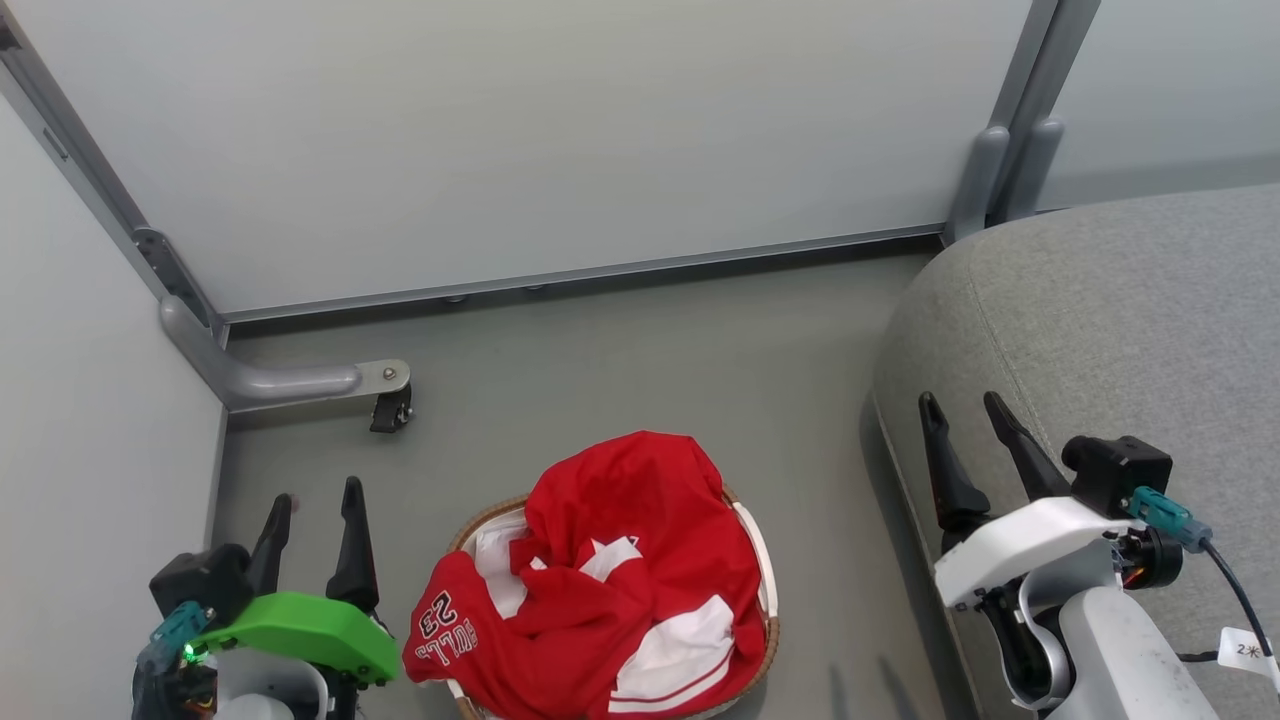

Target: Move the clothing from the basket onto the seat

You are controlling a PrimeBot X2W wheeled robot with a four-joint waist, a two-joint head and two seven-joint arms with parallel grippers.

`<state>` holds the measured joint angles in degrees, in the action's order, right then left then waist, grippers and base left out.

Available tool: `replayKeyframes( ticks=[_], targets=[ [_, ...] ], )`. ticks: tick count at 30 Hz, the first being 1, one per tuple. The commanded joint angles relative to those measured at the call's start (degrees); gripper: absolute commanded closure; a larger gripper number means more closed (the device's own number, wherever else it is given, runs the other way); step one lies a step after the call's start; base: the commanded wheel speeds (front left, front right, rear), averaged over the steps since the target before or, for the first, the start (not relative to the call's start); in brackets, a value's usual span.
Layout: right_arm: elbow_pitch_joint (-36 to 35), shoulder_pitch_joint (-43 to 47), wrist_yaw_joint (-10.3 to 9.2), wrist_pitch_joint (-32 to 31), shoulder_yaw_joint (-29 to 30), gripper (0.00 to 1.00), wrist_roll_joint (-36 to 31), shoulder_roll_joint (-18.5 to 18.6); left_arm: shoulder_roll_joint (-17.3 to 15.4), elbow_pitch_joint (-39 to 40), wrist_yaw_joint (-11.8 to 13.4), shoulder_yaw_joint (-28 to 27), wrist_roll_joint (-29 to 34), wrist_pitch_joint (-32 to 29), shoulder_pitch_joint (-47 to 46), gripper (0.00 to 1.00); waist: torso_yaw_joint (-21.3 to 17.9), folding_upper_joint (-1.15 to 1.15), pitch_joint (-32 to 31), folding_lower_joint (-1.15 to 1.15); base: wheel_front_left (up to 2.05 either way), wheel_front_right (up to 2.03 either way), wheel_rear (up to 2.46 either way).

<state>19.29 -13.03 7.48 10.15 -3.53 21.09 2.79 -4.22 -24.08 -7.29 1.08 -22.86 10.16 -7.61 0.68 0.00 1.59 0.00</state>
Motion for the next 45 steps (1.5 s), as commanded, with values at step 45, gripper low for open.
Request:
replayKeyframes(
  ticks=[45],
  targets=[
    [-6.4, -9.2, 0.0, 5.1, -1.1, 0.0, -18.5, 0.2, -2.6, -6.9, -0.3, 13.7, 9.5, 5.0, -12.3, 0.0, -5.8, 0.0, 22.7, 0.0, 0.0, 0.0, 0.0]
  ],
)
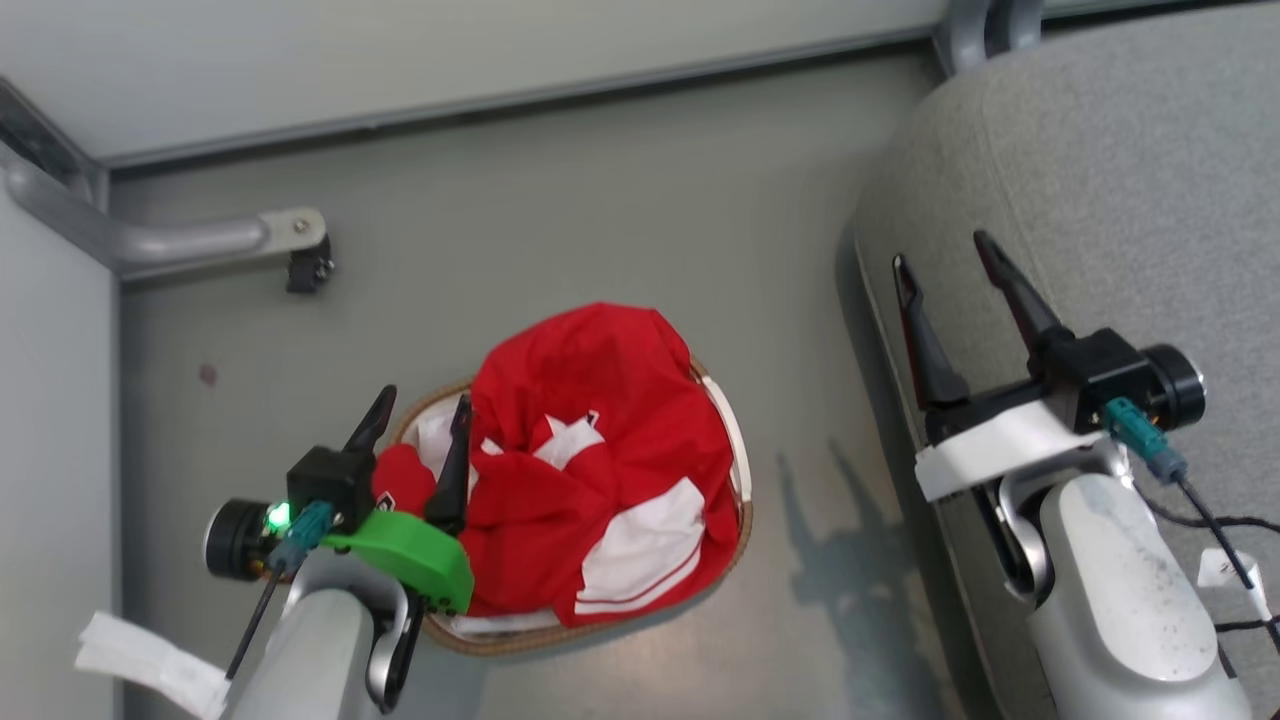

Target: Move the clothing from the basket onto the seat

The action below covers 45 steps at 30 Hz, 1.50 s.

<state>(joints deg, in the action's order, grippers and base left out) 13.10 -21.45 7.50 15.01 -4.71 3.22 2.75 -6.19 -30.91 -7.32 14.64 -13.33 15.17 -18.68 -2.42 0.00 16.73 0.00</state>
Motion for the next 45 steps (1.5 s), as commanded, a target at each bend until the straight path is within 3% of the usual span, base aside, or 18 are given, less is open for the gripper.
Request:
replayKeyframes(
  ticks=[1, 9, 26, 32, 44, 45],
  targets=[
    [-0.8, -1.4, -0.02, 0.3, 0.4, 0.0, -1.0, 0.2, -0.9, -0.2, -0.3, 1.8, -0.4, 0.0, -2.3, 0.0, -3.1, 0.0, 8.9, 0.0, 0.0, 0.0, 0.0],
    [-3.7, -5.8, -0.02, 0.3, -0.1, 0.0, 0.7, 0.2, -3.0, -2.3, -0.2, 8.5, -2.6, 0.0, -8.9, 0.0, -5.8, 0.0, 17.6, 0.0, 0.0, 0.0, 0.0],
    [-8.9, -9.3, -0.02, 0.3, -1.6, 0.0, 3.8, 0.2, -6.3, -14.9, -0.2, 23.5, -7.6, 0.0, -19.4, 0.0, -9.9, 0.0, 28.9, 0.0, 0.0, 0.0, 0.0],
    [-9.3, -9.6, -0.02, 0.3, -1.8, 0.0, 4.3, 0.2, -6.8, -21.1, -0.2, 26.3, -8.3, 0.0, -22.2, 0.0, -10.9, 0.0, 31.0, 0.0, 0.0, 0.0, 0.0],
    [-9.7, -9.9, -0.02, 0.3, -2.4, 0.0, 5.5, 0.2, -6.1, -36.5, 1.0, 25.9, -7.9, -0.1, -27.3, 0.0, -11.7, 0.0, 32.3, 0.0, 0.0, 0.0, 0.0],
    [-9.7, -9.9, -0.02, 0.3, -2.4, 0.0, 5.5, 0.2, -6.0, -37.5, 0.9, 25.8, -8.1, -0.1, -27.6, 0.15, -11.7, 0.0, 32.3, 0.0, 0.0, 0.0, 0.0]
  ],
)
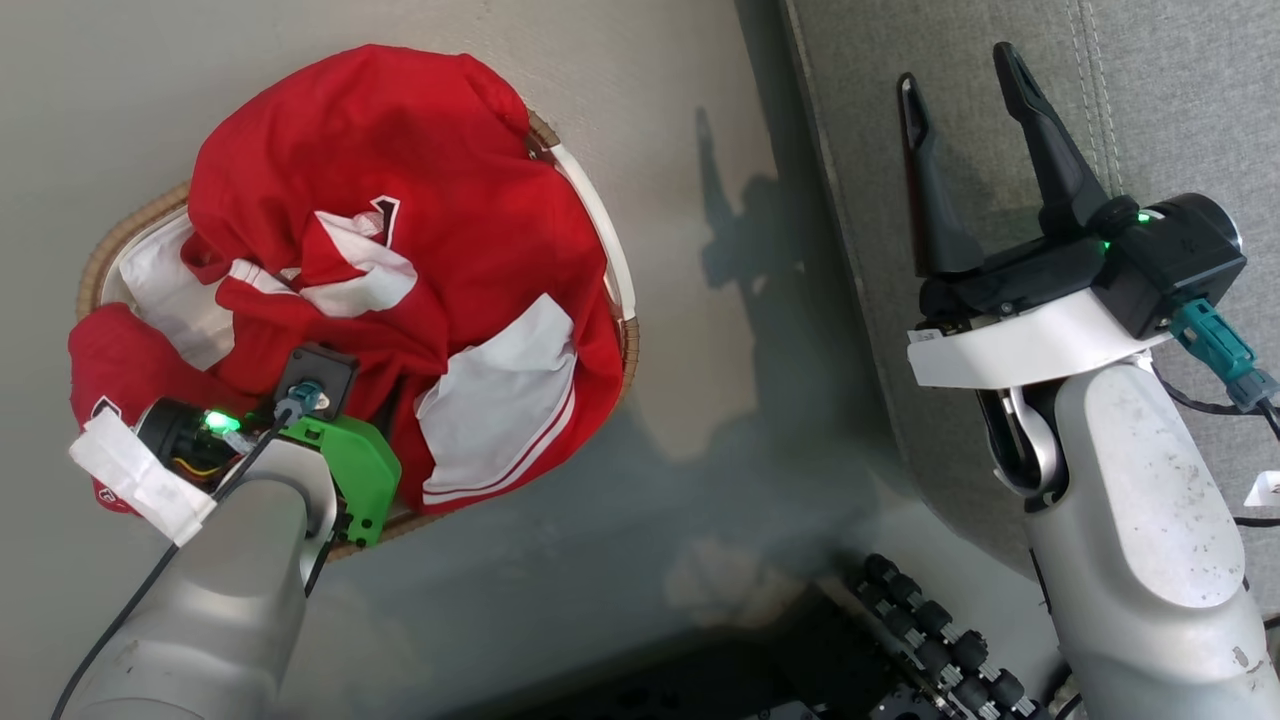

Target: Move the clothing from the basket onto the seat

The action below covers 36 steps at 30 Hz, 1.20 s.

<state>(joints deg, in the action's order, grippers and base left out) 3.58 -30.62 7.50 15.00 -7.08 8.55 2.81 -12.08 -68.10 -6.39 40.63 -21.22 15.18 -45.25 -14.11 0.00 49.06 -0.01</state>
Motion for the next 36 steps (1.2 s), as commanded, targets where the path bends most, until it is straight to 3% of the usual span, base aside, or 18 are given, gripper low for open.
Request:
replayKeyframes(
  ticks=[1, 3, 8, 16, 27, 36],
  targets=[
    [-0.1, -0.8, -0.02, 0.3, -0.1, 0.0, 0.3, 0.2, -0.1, -1.0, -0.1, -0.2, -0.4, -0.1, -1.4, 0.51, 0.0, 0.0, 0.0, 0.01, 0.0, 0.0, 0.0],
    [0.0, -0.8, -0.02, 0.3, -0.2, 0.0, 0.4, 0.2, 0.1, -2.2, -0.2, -0.1, -0.7, -0.1, -1.9, 1.0, 0.0, 0.0, -0.1, 0.01, 0.0, 0.0, 0.0],
    [0.9, -0.7, -0.02, 0.3, -0.3, 0.0, 0.5, 0.2, 0.1, -2.9, -0.4, -0.9, -1.9, -0.1, -1.3, 1.0, -0.2, 0.0, -2.0, 0.01, 0.0, 0.0, 0.0],
    [2.6, 2.4, -0.02, 0.3, -0.4, 0.0, -0.1, 0.2, 0.7, 1.0, 0.0, -3.6, -3.7, 0.0, 4.6, 1.0, 0.5, 0.0, -10.2, 0.01, 0.0, 0.0, 0.0],
    [6.2, 9.2, -0.03, 0.3, 0.7, 0.0, -2.6, 0.2, 2.8, 12.7, 1.8, -10.7, -3.6, 0.0, 16.4, 1.0, 4.2, 0.0, -24.9, 0.01, 0.0, 0.0, 0.0],
    [8.8, 14.5, -0.03, 0.3, 1.0, 0.0, -3.4, 0.2, 5.2, 23.1, 1.1, -16.4, -0.2, 0.0, 23.4, 1.0, 7.3, 0.0, -34.0, 0.01, 0.0, 0.0, 0.0]
  ],
)
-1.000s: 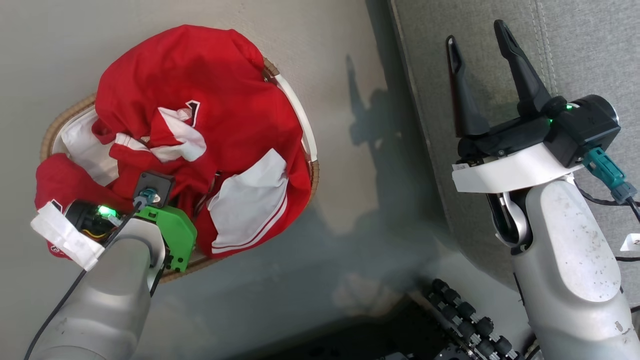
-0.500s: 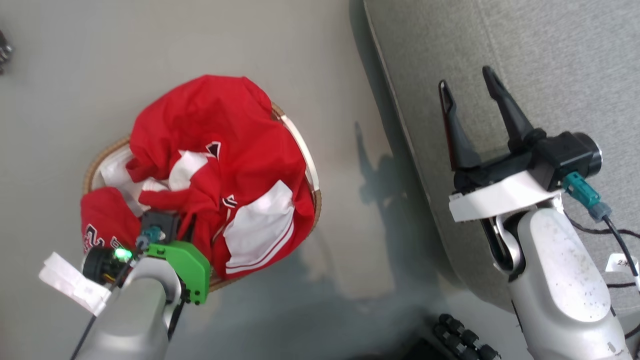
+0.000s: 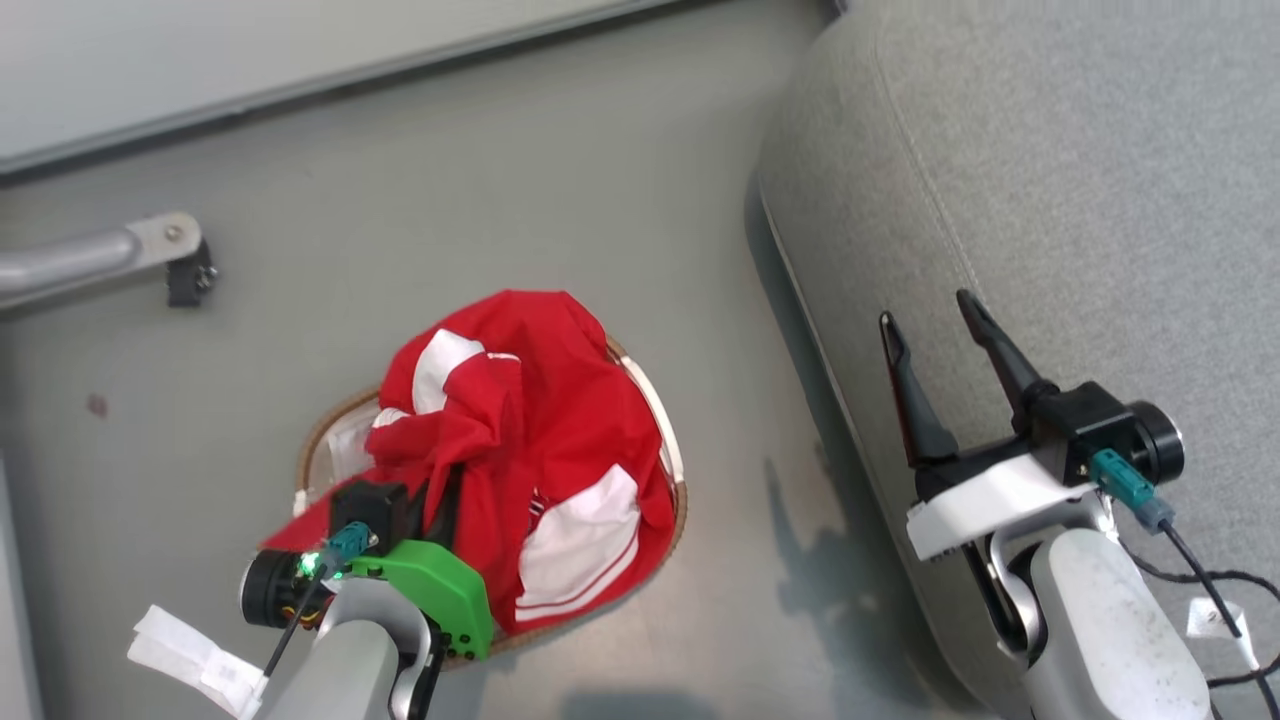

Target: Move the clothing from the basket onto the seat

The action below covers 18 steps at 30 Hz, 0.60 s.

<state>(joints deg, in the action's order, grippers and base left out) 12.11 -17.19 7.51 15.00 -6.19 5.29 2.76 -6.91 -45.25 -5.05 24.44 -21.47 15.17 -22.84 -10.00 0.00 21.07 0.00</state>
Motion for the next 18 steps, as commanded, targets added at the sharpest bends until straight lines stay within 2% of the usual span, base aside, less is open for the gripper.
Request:
replayKeyframes(
  ticks=[1, 10, 18],
  targets=[
    [0.5, 1.6, -0.04, 0.3, 0.0, 0.0, -0.2, 0.2, 0.4, 1.3, -0.4, -0.9, 0.5, 0.0, 1.7, 1.0, 3.4, 0.0, -6.9, 0.0, 0.0, 0.0, 0.0],
    [2.3, 4.7, -0.04, 0.3, -0.9, 0.0, -0.4, 0.2, 2.5, 10.1, -1.5, -5.4, 3.2, 0.0, 4.0, 1.0, 4.3, 0.0, -12.0, 0.0, 0.0, 0.0, 0.0],
    [3.6, 7.2, -0.04, 0.3, -2.4, 0.0, -0.8, 0.2, 3.6, 17.4, -2.4, -5.9, 3.6, 0.0, 2.8, 1.0, 4.1, 0.0, -14.8, 0.0, 0.0, 0.0, 0.0]
  ],
)
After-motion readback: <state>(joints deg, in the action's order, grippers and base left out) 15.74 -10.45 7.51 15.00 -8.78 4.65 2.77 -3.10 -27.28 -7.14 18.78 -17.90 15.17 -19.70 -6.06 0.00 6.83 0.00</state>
